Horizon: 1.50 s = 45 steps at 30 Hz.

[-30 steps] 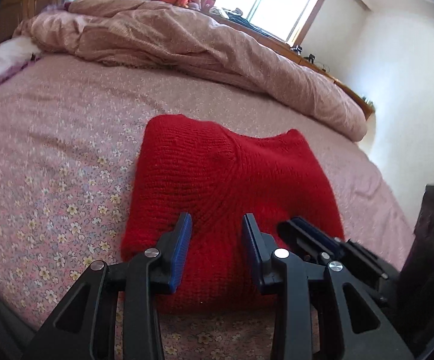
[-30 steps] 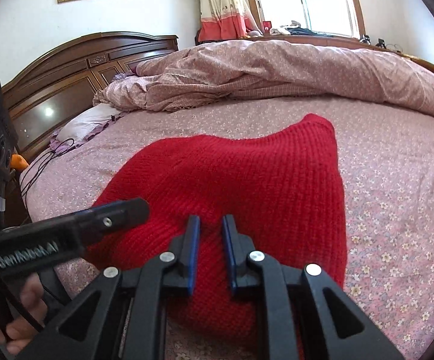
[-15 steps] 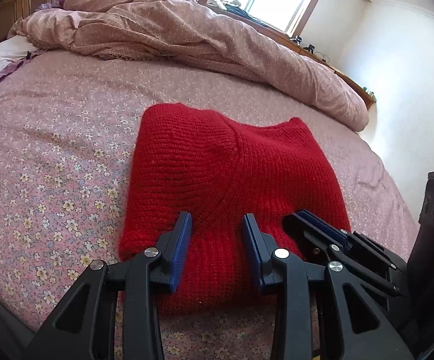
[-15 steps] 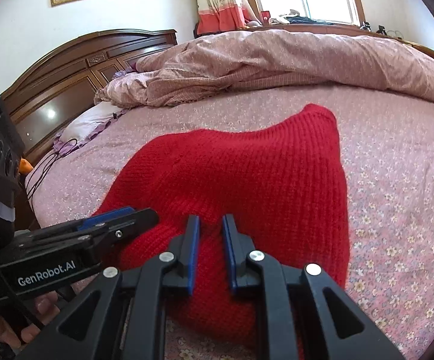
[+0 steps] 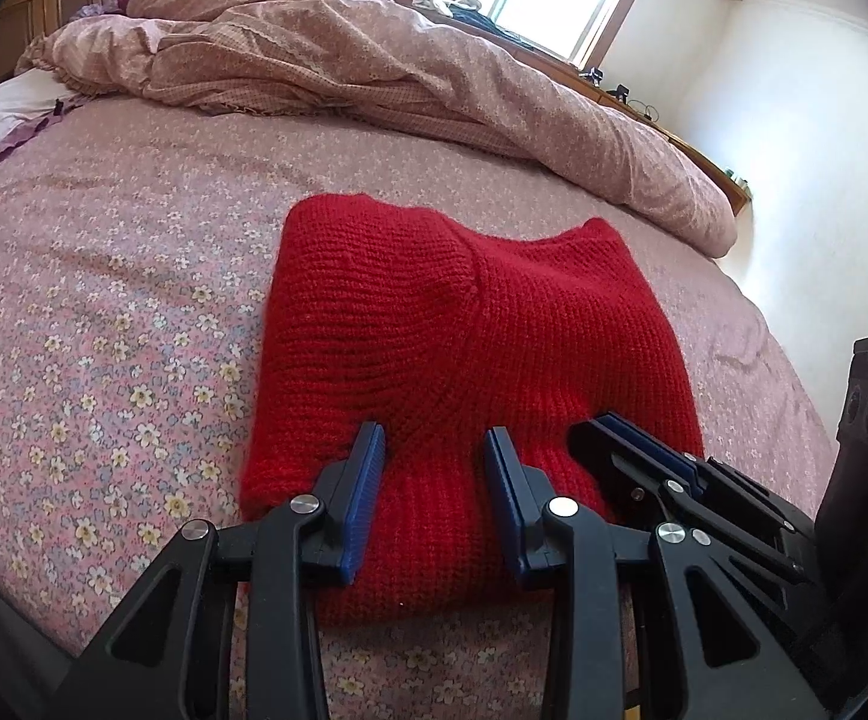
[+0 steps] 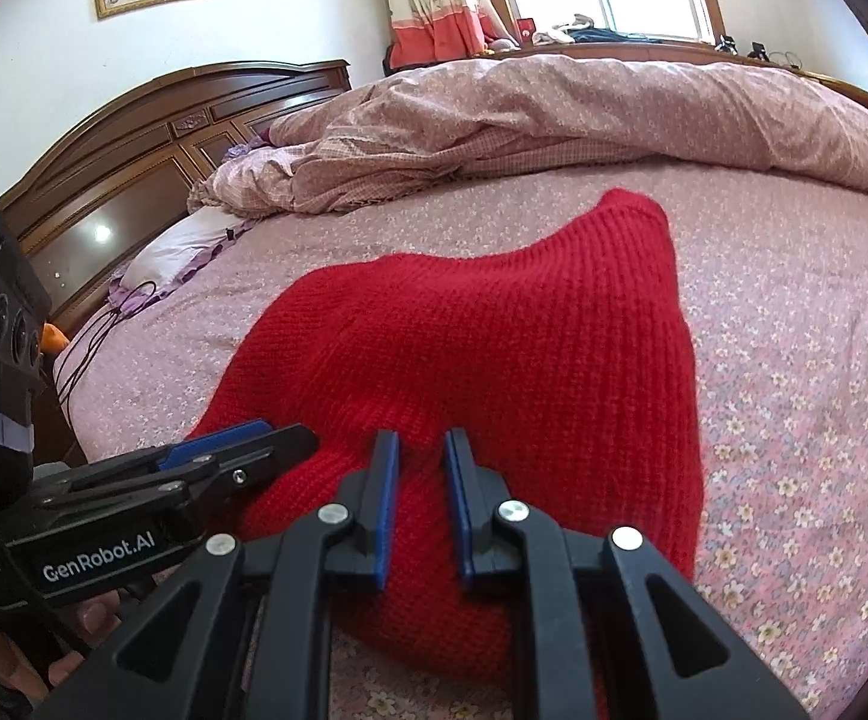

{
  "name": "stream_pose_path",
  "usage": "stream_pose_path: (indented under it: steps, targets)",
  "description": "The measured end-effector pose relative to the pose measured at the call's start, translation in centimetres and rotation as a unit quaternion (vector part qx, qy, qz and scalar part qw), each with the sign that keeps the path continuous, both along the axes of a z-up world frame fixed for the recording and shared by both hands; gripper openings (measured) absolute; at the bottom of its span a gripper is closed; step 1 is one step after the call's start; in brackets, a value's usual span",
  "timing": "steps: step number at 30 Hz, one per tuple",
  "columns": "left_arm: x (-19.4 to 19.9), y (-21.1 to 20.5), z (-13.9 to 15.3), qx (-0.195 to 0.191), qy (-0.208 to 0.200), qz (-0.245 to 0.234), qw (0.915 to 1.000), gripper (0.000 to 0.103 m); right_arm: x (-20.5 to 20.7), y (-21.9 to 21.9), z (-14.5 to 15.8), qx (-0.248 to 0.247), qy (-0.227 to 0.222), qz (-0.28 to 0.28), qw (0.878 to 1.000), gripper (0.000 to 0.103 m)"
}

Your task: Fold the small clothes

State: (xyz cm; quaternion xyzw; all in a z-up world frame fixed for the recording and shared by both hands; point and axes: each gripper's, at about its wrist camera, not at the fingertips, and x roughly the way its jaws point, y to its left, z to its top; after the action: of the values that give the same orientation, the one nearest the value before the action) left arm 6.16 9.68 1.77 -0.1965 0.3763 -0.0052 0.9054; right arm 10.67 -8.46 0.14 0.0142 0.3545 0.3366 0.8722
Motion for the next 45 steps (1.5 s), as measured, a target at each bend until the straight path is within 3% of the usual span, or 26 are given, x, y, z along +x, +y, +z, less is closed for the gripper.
stream_pose_path:
  steps: [11,21,45]
  targets:
    - [-0.7,-0.2,0.2,-0.001,0.001,0.001,1.0000,0.029,-0.6,-0.2,0.0,0.009,0.012,0.001,1.000,0.016]
    - [-0.8,-0.6,0.3,0.009,-0.007,0.005,0.9999,0.029,-0.9,0.1,-0.1,-0.003,-0.018,0.005,1.000,0.016]
    - [-0.8,-0.7,0.2,0.010,-0.008,0.005,0.9999,0.029,-1.1,0.1,-0.1,-0.003,-0.018,0.006,1.000,0.016]
